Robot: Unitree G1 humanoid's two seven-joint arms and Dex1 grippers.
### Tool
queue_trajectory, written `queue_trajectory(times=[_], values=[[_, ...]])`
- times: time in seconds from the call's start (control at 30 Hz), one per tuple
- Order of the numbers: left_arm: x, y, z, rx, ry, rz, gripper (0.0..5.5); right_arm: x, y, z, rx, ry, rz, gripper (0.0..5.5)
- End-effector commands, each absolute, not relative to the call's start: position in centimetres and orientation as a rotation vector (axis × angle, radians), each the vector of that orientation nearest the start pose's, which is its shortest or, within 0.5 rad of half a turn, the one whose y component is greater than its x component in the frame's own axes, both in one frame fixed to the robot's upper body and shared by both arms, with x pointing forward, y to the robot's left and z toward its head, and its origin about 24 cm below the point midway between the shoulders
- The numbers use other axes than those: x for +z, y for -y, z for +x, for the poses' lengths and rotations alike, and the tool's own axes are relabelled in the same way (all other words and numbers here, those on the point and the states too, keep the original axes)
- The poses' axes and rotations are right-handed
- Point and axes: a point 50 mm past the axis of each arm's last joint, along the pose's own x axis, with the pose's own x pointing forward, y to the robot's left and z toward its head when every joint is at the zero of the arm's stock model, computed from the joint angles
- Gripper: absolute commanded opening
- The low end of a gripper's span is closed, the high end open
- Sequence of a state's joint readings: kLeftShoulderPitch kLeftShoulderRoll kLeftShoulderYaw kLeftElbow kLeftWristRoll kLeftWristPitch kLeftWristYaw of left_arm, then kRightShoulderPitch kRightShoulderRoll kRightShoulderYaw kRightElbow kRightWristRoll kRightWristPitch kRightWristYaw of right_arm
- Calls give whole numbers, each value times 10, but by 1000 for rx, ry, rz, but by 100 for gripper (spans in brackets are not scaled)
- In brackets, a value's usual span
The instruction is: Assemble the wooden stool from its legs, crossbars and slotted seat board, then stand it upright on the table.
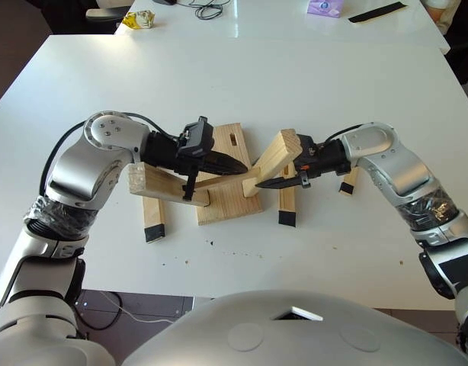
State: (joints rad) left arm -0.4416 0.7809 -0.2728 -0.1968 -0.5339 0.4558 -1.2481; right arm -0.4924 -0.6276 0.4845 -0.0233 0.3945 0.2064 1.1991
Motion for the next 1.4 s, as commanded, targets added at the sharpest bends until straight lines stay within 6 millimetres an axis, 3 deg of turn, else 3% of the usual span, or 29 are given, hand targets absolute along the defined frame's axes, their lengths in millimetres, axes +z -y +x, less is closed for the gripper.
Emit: queue_trajectory(times=[0.03,0.13,0.37,0.5,0.63,0.73,0.87,1.0,1.23,1.33,1.4], values=[[155,-145,270,-1460,-264,196,0,73,139,261,1513,-484,-490,204],[177,-145,275,-1438,-186,145,0,73,139,261,1519,-486,-493,204],[201,-153,282,-1383,-147,-42,0,73,140,260,1525,-498,-496,204],[218,-178,295,-1231,-98,-9,0,73,141,260,1520,-497,-495,204],[206,-229,300,-987,-134,267,0,76,145,257,1500,-497,-492,204],[182,-264,280,-944,-244,507,0,78,151,253,1484,-502,-492,204],[157,-279,257,-1002,-335,626,0,82,158,248,1453,-501,-481,204],[138,-276,249,-879,-325,521,0,84,162,243,1428,-491,-472,204],[104,-228,222,-645,-272,193,0,83,162,237,1410,-492,-451,204],[96,-216,217,-577,-279,130,0,82,160,239,1407,-489,-449,204],[92,-215,215,-536,-289,113,28,82,158,241,1411,-486,-451,204]])
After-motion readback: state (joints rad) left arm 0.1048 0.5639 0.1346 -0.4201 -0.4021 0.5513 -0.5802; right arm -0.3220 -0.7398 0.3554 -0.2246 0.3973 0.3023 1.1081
